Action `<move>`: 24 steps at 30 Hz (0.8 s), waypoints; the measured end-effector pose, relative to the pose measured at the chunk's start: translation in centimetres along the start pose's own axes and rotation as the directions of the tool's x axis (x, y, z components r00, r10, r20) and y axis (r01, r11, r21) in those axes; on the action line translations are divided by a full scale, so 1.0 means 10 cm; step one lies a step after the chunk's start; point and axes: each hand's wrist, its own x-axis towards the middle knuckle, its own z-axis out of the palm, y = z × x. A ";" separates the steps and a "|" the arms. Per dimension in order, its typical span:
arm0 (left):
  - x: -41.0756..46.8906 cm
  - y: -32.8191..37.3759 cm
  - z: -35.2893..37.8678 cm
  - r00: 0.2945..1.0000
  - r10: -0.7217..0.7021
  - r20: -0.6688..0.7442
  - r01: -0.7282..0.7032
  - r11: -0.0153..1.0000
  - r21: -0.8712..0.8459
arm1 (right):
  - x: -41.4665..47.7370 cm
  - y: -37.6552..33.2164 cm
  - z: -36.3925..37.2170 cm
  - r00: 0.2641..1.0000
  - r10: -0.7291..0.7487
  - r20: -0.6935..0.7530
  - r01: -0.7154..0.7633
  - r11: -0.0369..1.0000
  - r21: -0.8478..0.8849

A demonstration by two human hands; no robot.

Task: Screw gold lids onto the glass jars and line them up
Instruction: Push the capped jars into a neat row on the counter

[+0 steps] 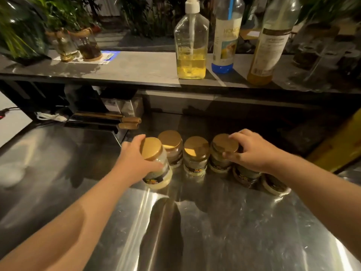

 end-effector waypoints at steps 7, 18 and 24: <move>0.67 -0.23 -0.14 0.991 -0.116 -0.065 0.124 0.983 0.138 | 0.27 -0.02 0.26 0.999 0.019 -0.049 -0.029 0.976 -0.216; 1.22 -0.46 -0.07 0.997 -0.058 0.047 0.047 0.979 0.201 | 1.02 -1.17 0.78 0.990 -0.116 0.077 0.130 0.970 -0.204; 1.45 -0.55 0.00 0.995 0.008 0.098 -0.033 0.964 0.264 | 1.24 -1.41 0.95 0.996 -0.036 0.087 0.062 0.943 -0.327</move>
